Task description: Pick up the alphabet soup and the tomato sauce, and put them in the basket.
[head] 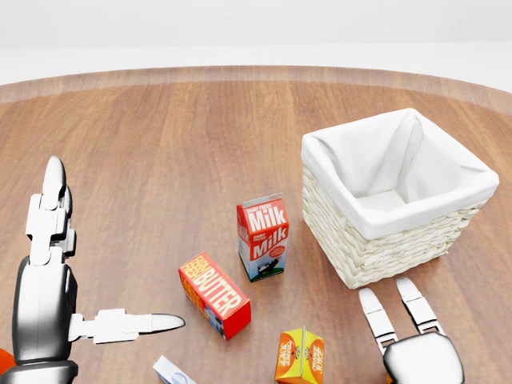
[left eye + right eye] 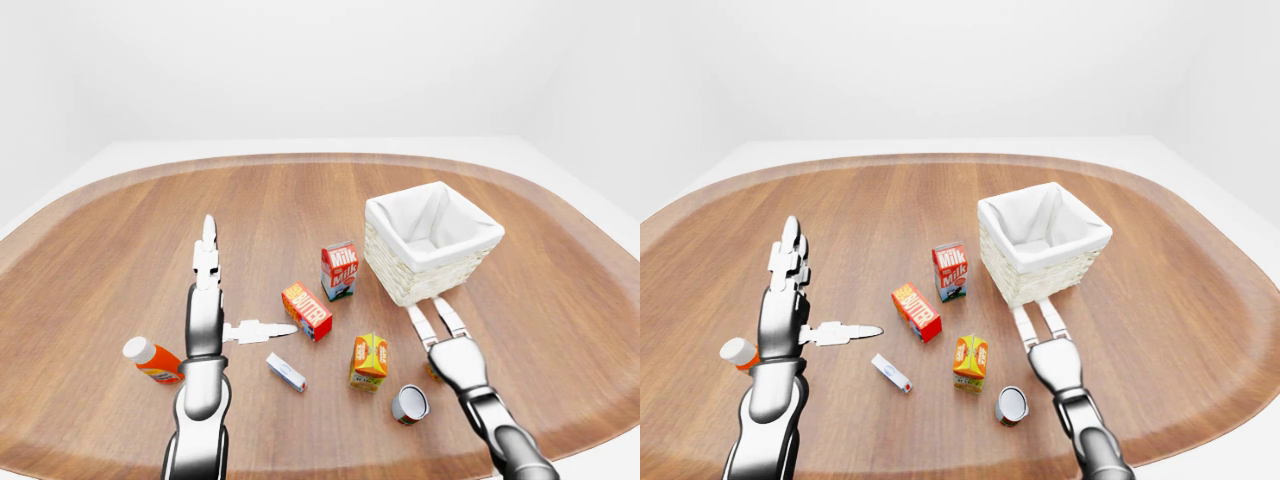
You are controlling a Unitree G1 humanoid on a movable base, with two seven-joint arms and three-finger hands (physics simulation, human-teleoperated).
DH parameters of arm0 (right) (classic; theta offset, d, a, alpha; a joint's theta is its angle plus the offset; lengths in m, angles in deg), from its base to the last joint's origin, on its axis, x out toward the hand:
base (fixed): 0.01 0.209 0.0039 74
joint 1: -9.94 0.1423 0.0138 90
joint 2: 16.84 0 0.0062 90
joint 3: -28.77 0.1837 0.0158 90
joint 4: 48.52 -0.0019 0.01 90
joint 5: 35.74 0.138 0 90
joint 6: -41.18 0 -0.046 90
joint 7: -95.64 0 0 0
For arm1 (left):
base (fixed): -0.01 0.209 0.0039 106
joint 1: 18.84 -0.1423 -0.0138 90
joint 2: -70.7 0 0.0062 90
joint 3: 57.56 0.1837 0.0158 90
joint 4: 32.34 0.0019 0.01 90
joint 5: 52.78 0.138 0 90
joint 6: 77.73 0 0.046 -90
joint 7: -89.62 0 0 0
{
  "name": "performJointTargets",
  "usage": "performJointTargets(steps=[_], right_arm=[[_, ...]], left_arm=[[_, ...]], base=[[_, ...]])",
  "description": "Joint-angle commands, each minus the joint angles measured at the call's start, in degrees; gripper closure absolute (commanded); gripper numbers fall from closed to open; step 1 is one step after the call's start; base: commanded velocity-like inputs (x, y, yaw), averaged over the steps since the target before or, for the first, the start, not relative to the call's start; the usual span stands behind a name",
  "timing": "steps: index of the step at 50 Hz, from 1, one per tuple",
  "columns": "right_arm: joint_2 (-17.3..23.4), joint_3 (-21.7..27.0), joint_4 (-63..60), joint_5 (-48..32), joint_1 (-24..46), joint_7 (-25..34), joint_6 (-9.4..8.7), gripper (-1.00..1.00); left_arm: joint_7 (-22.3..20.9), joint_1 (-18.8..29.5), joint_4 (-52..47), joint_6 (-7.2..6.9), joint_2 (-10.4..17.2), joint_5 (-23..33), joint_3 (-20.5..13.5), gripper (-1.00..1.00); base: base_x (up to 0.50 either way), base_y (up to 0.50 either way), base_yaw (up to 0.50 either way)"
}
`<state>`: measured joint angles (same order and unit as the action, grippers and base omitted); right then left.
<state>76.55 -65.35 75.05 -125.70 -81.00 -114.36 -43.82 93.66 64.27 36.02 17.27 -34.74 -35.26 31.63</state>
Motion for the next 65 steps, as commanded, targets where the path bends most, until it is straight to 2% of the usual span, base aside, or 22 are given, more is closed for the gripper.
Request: performJointTargets(steps=[1, 32, 33, 34, 36, 52, 65], right_arm=[[0.59, -0.15, 2.81, 0.01, 1.18, 0.0, 0.0, -1.0], [1.16, -1.23, 9.03, 0.62, 4.21, 0.0, 0.0, -1.0], [1.08, -1.39, 9.58, 0.43, 4.45, 0.0, 0.0, -0.45], [1.05, -1.48, 9.84, 0.38, 4.54, 0.0, 0.0, -0.06], [1.02, -1.59, 10.27, 0.41, 4.79, 0.0, 0.0, 1.0], [1.11, -1.1, 6.46, 0.98, 2.74, 0.0, 0.0, 1.0], [1.47, 2.07, -2.88, 2.39, -0.48, 0.0, 0.0, 1.0]], left_arm=[[-0.08, -0.08, -0.27, 0.0, 0.03, 0.02, -0.03, -1.0], [-0.08, -0.07, -0.26, 0.0, 0.03, 0.02, -0.04, -1.0], [-0.09, -0.07, -0.25, 0.0, 0.03, 0.01, -0.04, -1.0], [-0.08, -0.07, -0.25, 0.0, 0.03, 0.02, -0.04, -1.0], [-0.09, -0.07, -0.25, 0.0, 0.03, 0.01, -0.04, -1.0], [-0.1, -0.07, -0.26, 0.0, 0.04, 0.02, -0.03, -1.0], [-0.07, -0.08, -0.27, 0.0, 0.03, 0.02, -0.03, -1.0]], base=[[0.0, 0.0, 0.0], [0.0, 0.0, 0.0], [0.0, 0.0, 0.0], [0.0, 0.0, 0.0], [0.0, 0.0, 0.0], [0.0, 0.0, 0.0], [0.0, 0.0, 0.0]])
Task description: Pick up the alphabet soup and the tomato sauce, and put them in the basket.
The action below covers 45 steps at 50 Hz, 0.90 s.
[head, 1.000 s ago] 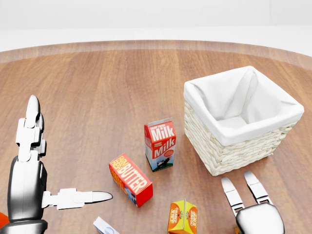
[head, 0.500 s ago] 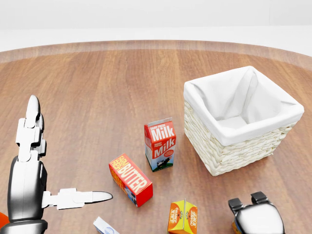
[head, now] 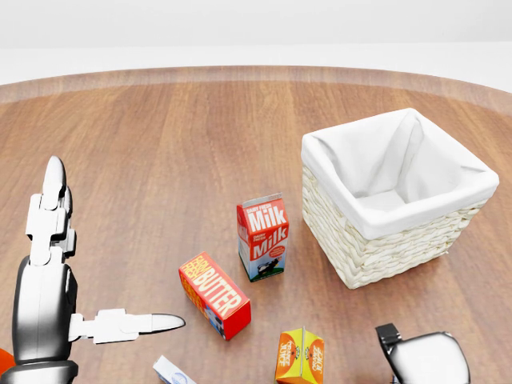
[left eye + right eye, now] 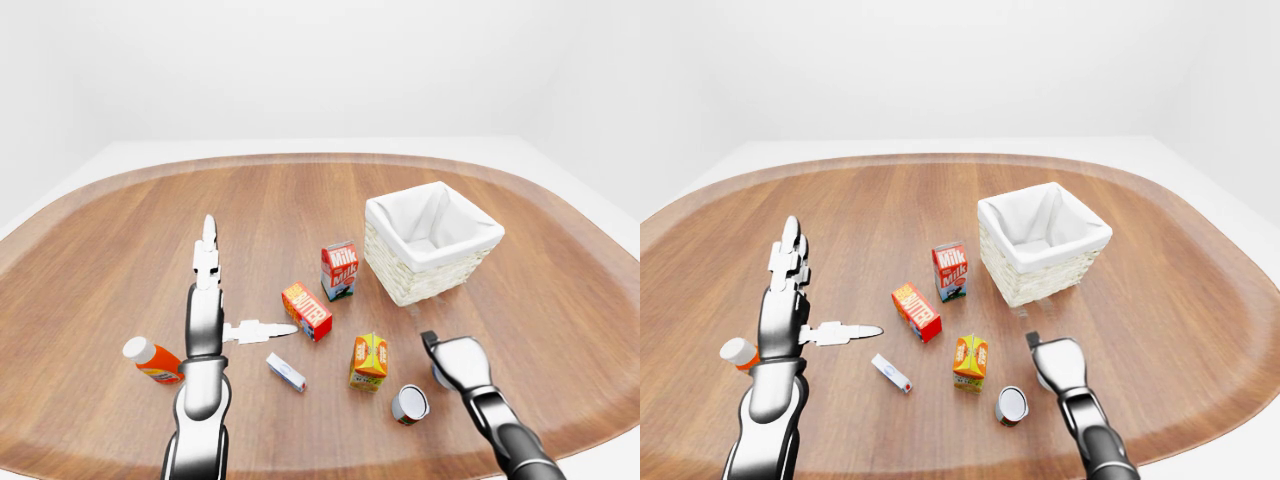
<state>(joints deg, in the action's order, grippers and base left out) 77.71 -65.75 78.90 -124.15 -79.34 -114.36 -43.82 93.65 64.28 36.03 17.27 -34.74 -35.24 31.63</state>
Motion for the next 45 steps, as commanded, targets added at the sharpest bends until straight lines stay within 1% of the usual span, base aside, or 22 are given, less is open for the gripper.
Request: performJointTargets(steps=[1, 4, 8, 12, 17, 25, 40, 45], right_arm=[[0.36, 2.92, -7.88, 1.13, -2.5, 0.0, 0.0, 1.0], [0.32, 4.66, -13.34, 2.11, -4.58, 0.0, 0.0, 1.0], [-0.04, 6.52, -17.54, 2.77, -6.05, 0.0, 0.0, 1.0], [-0.59, 9.06, -23.65, 4.18, -8.17, 2.28, 0.0, 1.0], [-1.44, 11.23, -27.55, 4.78, -9.53, 4.07, 0.0, 1.0], [-2.7, 13.74, -31.67, 6.19, -10.51, 6.24, 0.0, 1.0], [-4.45, 15.88, -35.66, 8.0, -11.4, 7.55, 0.0, 1.0], [-5.7, 17.24, -38.67, 11.63, -11.69, 8.67, 0.0, 1.0]], left_arm=[[-0.06, -0.08, -0.27, 0.0, 0.02, -0.02, -0.03, -1.0], [-0.06, -0.09, -0.28, 0.0, 0.02, 0.0, -0.03, -1.0], [-0.05, -0.09, -0.27, 0.0, 0.02, -0.01, -0.03, -1.0], [-0.05, -0.09, -0.27, 0.0, 0.02, -0.01, -0.04, -1.0], [-0.06, -0.08, -0.26, 0.0, 0.03, 0.01, -0.04, -1.0], [-0.08, -0.08, -0.26, 0.0, 0.03, 0.0, -0.04, -1.0], [-0.07, -0.08, -0.26, 0.0, 0.02, 0.0, -0.04, -1.0], [-0.06, -0.08, -0.26, 0.0, 0.03, -0.01, -0.04, -1.0]], base=[[0.0, 0.0, 0.0], [0.0, 0.0, 0.0], [0.0, 0.0, 0.0], [0.0, 0.0, 0.0], [0.0, 0.0, 0.0], [0.0, 0.0, 0.0], [0.0, 0.0, 0.0], [0.0, 0.0, 0.0]])
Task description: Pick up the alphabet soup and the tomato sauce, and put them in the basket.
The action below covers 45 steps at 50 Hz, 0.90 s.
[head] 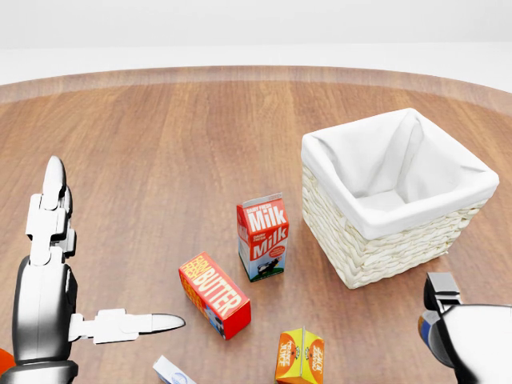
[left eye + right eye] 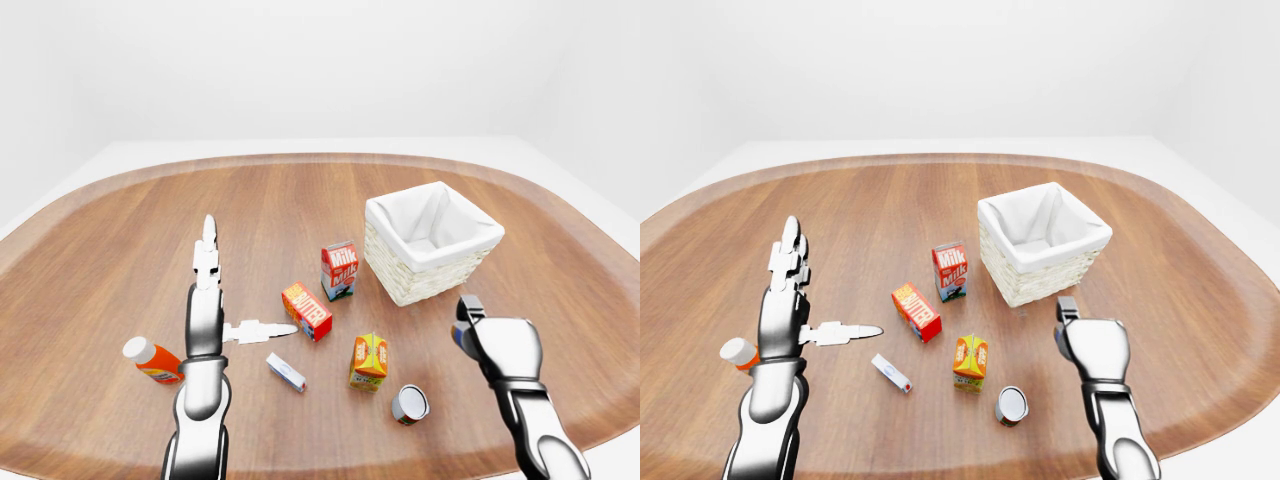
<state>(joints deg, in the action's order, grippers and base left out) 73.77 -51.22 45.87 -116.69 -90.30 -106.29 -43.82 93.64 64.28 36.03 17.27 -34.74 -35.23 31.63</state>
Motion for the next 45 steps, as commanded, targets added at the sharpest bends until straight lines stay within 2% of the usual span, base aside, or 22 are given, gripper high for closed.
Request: performJointTargets(steps=[1, 5, 27, 45], right_arm=[[-1.99, 3.01, -6.05, 4.89, -0.64, 1.14, 0.0, 1.0], [-3.05, 4.29, -8.15, 8.28, 0.1, 1.75, 0.0, 1.0], [-5.05, 5.99, -12.81, 12.28, -0.41, 3.57, 0.0, 1.0], [-7.62, 8.61, -19.47, 20.82, 0.24, 7.44, 0.0, 1.0]], left_arm=[[-0.05, -0.08, -0.26, 0.0, 0.03, -0.01, -0.03, -1.0], [-0.04, -0.08, -0.25, 0.0, 0.03, 0.0, -0.04, -1.0], [0.1, -0.04, -0.35, 0.0, -0.04, 0.04, 0.01, -1.0], [0.1, -0.23, -0.24, 0.0, 0.0, -0.02, 0.03, -1.0]], base=[[0.0, 0.0, 0.0], [0.0, 0.0, 0.0], [0.0, 0.0, 0.0], [0.0, 0.0, 0.0]])
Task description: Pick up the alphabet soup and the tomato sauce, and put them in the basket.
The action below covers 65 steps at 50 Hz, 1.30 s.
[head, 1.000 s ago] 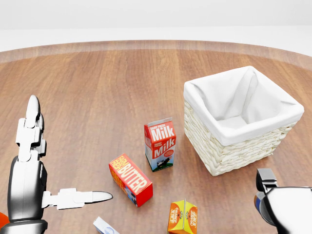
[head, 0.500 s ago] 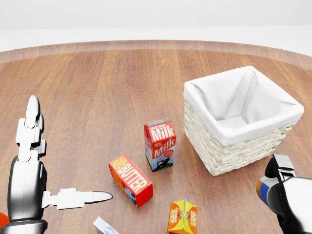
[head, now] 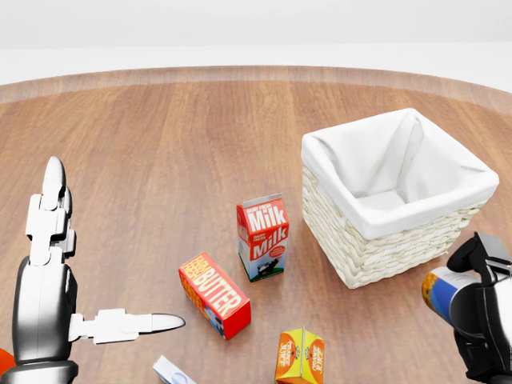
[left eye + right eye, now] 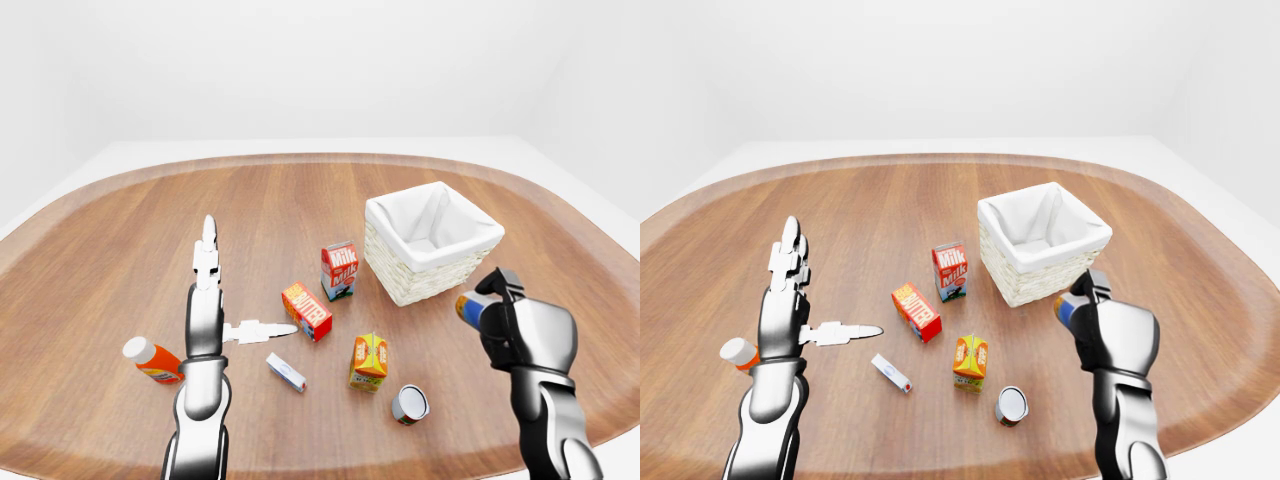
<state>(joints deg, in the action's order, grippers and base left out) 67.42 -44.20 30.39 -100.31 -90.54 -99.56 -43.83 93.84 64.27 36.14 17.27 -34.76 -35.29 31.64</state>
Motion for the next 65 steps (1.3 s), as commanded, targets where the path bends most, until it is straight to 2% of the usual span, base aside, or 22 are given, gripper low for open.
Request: performJointTargets(steps=[1, 17, 18, 29, 55, 65], right_arm=[[-1.36, 1.65, -4.11, 4.74, 0.6, 0.89, 0.02, 1.0], [-2.5, 2.09, -7.53, 7.52, 0.9, 2.84, 0.02, 1.0], [-2.54, 2.34, -9.33, 9.09, 0.92, 4.9, 0.02, 1.0], [-3.5, 2.99, -13.09, 11.82, 1.73, 8.75, 0.02, 1.0], [-2.09, -0.82, -20.9, 18.27, 10.47, 17.25, 0.02, 1.0], [-0.95, -2.67, -20.27, 18.19, 14.39, 17.14, 0.02, 1.0]], left_arm=[[-0.14, -0.24, -0.49, 0.0, 0.0, 0.06, 0.05, -1.0], [-0.16, -0.21, -0.25, 0.0, 0.06, 0.15, 0.09, -1.0], [-0.2, -0.19, -0.25, 0.0, 0.07, 0.13, 0.06, -1.0], [-0.26, -0.15, -0.16, 0.0, 0.08, 0.14, 0.01, -1.0], [-0.19, 0.02, -0.42, 0.0, 0.01, -0.02, 0.0, -1.0], [-0.23, 0.09, -0.42, 0.0, 0.07, -0.24, -0.17, -1.0]], base=[[0.0, 0.0, 0.0], [0.0, 0.0, 0.0], [0.0, 0.0, 0.0], [0.0, 0.0, 0.0], [0.0, 0.0, 0.0], [0.0, 0.0, 0.0]])
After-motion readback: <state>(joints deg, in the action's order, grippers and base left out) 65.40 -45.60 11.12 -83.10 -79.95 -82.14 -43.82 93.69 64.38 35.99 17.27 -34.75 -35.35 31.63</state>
